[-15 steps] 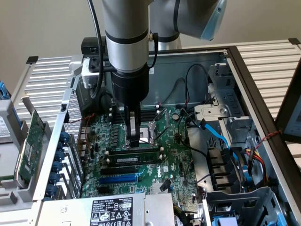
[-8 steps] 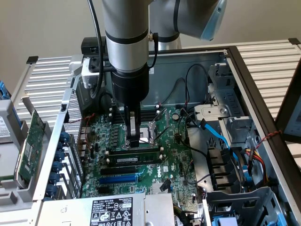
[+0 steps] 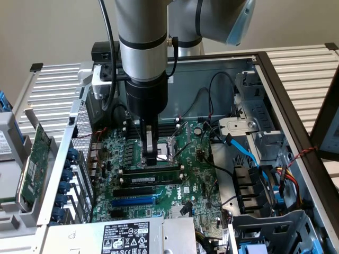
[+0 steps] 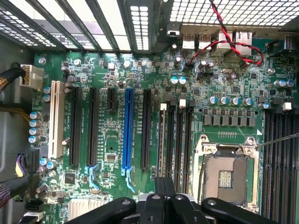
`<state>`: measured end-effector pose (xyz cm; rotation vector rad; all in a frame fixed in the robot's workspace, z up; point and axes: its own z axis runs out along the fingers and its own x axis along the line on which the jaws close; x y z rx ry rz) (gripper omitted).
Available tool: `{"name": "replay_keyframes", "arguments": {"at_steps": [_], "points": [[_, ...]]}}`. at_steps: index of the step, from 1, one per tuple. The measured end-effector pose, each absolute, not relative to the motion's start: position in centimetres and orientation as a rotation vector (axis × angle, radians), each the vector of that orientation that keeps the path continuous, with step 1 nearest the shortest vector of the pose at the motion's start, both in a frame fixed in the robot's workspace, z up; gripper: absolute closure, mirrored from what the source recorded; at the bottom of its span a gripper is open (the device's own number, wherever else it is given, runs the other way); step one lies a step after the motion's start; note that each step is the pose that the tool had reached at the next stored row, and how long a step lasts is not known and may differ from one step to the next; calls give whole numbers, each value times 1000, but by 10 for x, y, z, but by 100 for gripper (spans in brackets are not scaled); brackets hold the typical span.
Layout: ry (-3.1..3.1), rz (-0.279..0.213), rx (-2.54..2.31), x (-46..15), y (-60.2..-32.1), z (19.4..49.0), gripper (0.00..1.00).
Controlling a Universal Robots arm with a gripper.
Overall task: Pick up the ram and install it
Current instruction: 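Press down the ram until it locks into place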
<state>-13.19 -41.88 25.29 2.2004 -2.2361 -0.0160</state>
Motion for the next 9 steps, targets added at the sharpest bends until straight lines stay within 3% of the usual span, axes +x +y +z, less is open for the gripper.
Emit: {"name": "replay_keyframes", "arguments": {"at_steps": [9], "points": [[-2384,-17,2041,-132,-419,253,89]]}}
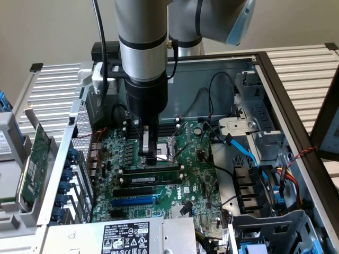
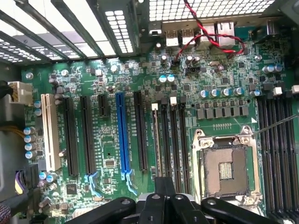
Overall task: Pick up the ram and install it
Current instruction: 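Press down the ram until it locks into place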
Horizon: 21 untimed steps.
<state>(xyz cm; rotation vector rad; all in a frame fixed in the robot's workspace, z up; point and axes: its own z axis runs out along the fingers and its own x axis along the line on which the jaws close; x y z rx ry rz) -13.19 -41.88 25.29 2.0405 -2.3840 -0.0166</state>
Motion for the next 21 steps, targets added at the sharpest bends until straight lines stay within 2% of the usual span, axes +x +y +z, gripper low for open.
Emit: {"name": "replay_keyframes", "arguments": {"at_steps": [21], "points": [[-2678,-17,1640,-132,-419,253,89]]}}
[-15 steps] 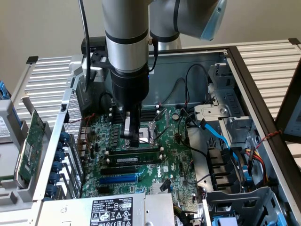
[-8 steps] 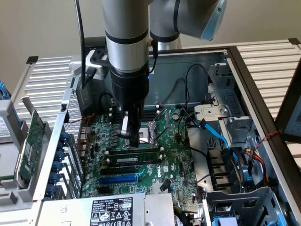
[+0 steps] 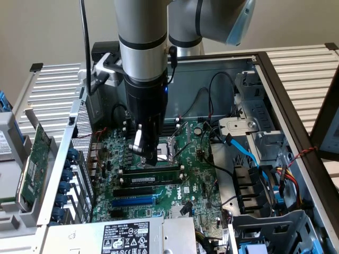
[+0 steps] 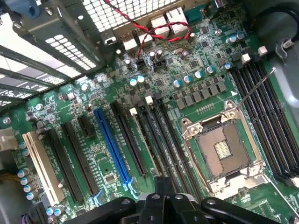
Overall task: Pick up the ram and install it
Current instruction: 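Press down the ram until it locks into place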
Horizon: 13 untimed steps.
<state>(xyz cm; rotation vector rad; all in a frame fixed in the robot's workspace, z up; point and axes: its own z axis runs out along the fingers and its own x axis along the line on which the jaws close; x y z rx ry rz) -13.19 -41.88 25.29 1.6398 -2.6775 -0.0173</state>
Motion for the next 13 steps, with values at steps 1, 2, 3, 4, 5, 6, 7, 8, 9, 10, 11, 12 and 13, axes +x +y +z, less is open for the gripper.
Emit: {"name": "replay_keyframes", "arguments": {"at_steps": [1,2,3,4,5,6,7,8,9,10,11,12,13], "points": [[-2689,-17,1621,-132,-419,253,89],[-2700,-17,1602,-132,-419,253,89],[-2712,-17,1582,-132,-419,253,89],[-2723,-17,1564,-132,-419,253,89],[-2733,-17,1546,-132,-419,253,89],[-2744,-17,1527,-132,-419,253,89],[-2754,-17,1509,-132,-419,253,89],[-2763,-17,1492,-132,-419,253,89],[-2773,-17,1474,-132,-419,253,89],[-2782,-17,1457,-132,-419,253,89],[-2791,-17,1441,-132,-419,253,89],[-2799,-17,1425,-132,-419,253,89],[-2808,-17,1408,-132,-419,253,89]]}}
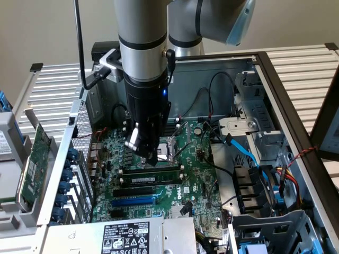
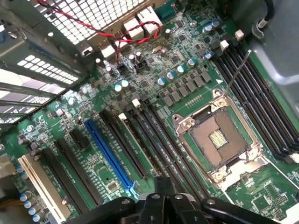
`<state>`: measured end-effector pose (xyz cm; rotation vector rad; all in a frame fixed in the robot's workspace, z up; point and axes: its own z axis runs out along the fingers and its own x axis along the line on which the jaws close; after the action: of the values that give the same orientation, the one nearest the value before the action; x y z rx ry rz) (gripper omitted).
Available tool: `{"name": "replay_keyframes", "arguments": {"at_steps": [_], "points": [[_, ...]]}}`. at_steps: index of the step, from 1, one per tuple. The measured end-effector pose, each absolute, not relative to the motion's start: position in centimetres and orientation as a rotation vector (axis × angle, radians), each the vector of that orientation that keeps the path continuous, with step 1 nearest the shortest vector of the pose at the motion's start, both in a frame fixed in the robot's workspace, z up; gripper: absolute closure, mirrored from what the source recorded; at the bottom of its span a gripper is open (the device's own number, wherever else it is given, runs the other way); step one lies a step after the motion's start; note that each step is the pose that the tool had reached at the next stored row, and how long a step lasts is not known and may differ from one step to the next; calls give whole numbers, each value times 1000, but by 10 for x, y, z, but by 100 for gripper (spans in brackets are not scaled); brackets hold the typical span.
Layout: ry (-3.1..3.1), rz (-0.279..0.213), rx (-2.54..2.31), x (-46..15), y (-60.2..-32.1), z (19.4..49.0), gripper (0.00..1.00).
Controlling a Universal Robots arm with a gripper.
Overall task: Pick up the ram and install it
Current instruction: 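Press down the ram until it locks into place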
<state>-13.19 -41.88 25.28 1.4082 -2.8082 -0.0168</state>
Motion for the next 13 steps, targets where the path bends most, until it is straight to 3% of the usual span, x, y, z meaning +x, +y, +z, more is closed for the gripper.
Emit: {"name": "replay_keyframes", "arguments": {"at_steps": [13], "points": [[-2890,14,1226,-132,-419,253,89]]}}
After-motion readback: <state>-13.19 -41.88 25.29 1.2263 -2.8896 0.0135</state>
